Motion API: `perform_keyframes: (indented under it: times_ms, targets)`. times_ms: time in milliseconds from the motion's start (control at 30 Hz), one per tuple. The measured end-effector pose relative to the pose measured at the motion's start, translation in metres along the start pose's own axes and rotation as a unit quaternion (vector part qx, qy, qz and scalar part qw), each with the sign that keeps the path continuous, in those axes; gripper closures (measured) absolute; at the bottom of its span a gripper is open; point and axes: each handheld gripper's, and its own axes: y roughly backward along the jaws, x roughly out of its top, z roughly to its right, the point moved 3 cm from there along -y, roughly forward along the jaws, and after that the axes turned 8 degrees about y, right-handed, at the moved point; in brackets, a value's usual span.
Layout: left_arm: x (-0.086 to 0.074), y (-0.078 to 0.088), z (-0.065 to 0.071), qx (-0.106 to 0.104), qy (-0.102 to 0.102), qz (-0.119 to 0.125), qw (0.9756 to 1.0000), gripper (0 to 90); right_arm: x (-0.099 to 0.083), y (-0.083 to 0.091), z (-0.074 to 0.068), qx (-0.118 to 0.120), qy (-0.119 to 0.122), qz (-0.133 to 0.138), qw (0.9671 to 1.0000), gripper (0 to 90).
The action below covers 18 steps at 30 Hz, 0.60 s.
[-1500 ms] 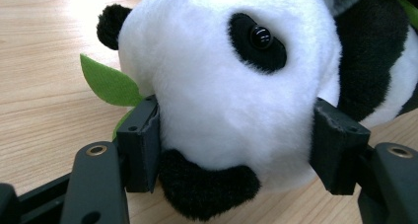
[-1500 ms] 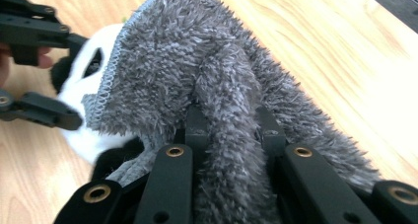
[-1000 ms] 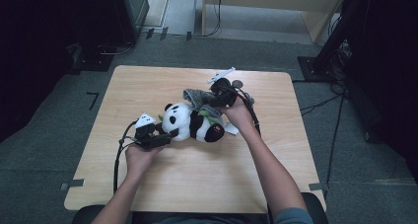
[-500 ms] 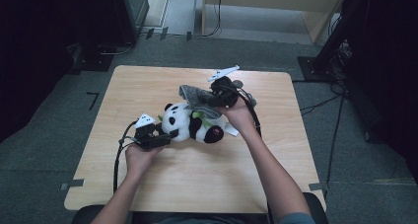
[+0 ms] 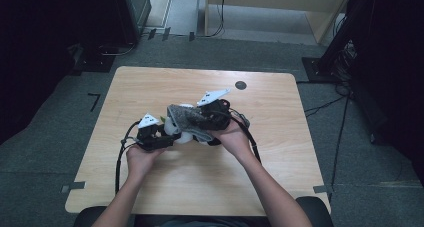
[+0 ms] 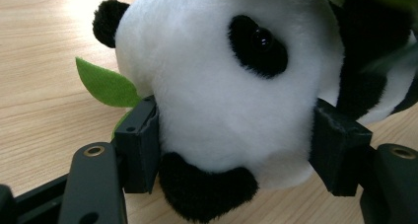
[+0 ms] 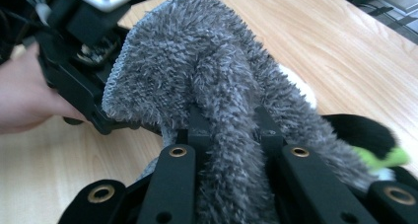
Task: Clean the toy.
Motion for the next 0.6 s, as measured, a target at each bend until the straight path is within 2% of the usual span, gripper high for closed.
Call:
perform_keyframes:
  times_ms: [133,167,267,333,400,467,500,600]
  targets:
    - [0.001,-0.001,0.0,0.001,0.0,-0.003,1.0,31.0,-0.006,-0.014,-0.006,0.0,0.003,-0.011,0.9999,76.9]
    - [0.0,-0.002,-0.001,0.001,0.003,-0.008,1.0,31.0,-0.012,-0.022,-0.009,0.003,0.015,-0.021,0.9997,76.9]
    - [0.0,-0.002,-0.003,-0.001,0.003,-0.009,1.0,31.1,-0.016,-0.026,-0.012,0.004,0.017,-0.019,0.9997,76.9]
    - [0.001,-0.002,-0.003,-0.002,0.001,-0.009,1.0,31.2,-0.018,-0.024,-0.014,0.005,0.02,-0.02,0.9996,76.7]
    - [0.001,-0.002,-0.003,-0.004,0.004,-0.01,0.9999,31.2,-0.016,-0.014,-0.016,0.01,0.012,-0.006,0.9999,76.8]
    - [0.001,-0.002,-0.003,-0.003,0.005,-0.01,0.9999,31.2,-0.015,-0.011,-0.017,0.013,0.01,-0.002,0.9999,76.9]
    - [0.001,-0.002,-0.003,-0.003,0.005,-0.01,0.9999,31.2,-0.013,-0.006,-0.022,0.026,0.011,0.003,0.9996,76.9]
    - [0.001,-0.002,-0.002,-0.001,0.006,-0.01,0.9999,31.3,-0.014,-0.006,-0.028,0.035,0.018,-0.004,0.9992,76.9]
